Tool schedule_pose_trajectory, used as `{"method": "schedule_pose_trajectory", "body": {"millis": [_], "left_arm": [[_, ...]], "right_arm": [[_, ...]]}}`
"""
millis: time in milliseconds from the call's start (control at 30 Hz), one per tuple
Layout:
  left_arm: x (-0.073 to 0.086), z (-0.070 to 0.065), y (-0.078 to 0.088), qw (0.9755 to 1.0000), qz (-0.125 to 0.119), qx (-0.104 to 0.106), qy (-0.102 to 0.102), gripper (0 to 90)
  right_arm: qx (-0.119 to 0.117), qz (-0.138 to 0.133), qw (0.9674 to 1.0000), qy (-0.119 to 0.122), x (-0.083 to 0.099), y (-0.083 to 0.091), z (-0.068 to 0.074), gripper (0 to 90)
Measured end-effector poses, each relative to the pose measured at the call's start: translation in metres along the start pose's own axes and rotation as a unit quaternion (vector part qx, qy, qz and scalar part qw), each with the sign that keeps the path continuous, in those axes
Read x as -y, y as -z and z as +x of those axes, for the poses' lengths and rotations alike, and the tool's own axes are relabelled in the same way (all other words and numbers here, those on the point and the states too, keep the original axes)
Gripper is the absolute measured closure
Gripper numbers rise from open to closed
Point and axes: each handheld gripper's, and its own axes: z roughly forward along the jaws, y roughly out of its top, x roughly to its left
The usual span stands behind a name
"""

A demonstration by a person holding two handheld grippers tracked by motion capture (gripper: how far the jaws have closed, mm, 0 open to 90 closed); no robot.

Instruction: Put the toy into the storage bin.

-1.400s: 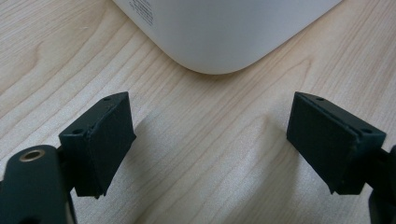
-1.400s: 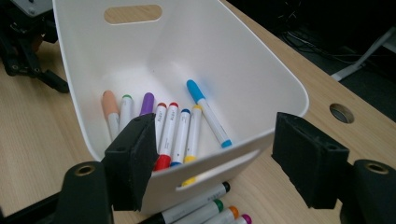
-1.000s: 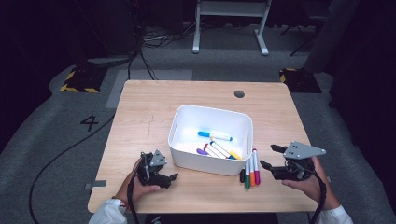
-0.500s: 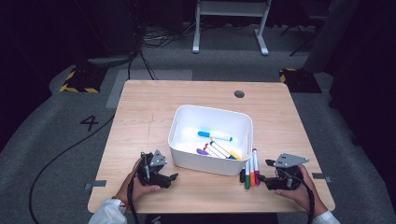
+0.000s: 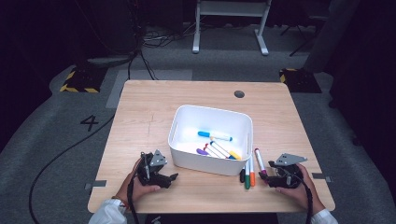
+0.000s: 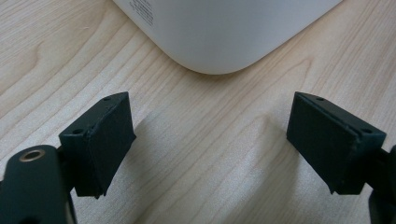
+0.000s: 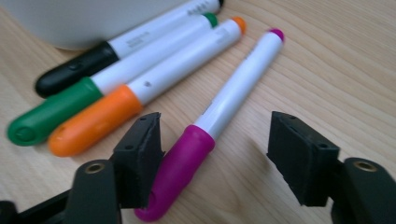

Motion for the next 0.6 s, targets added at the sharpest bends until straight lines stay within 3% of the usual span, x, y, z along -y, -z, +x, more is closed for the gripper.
{"method": "schedule_pose_trajectory", "body": {"millis": [100, 200, 300, 400, 600], "left_arm": [[0.0, 0.0, 0.0, 1.0, 0.0, 0.0, 0.0, 14.9], [0.0, 0.0, 0.0, 1.0, 0.0, 0.0, 0.0, 14.9], [0.0, 0.0, 0.0, 1.0, 0.0, 0.0, 0.0, 14.9], [0.0, 0.0, 0.0, 1.0, 0.0, 0.0, 0.0, 14.9], [0.0, 0.0, 0.0, 1.0, 0.0, 0.0, 0.0, 14.9]], "right_arm": [[0.011, -0.001, 0.9997, -0.021, 0.005, 0.003, -0.008, 48.1], [0.03, -0.002, 0.9989, -0.036, 0.008, 0.006, -0.014, 60.0], [0.034, -0.004, 0.9983, -0.048, 0.01, 0.008, -0.02, 73.4], [0.04, -0.004, 0.9983, -0.041, 0.01, 0.008, -0.022, 74.8], [0.025, -0.008, 0.9986, -0.046, 0.011, 0.009, -0.029, 75.2]]}}
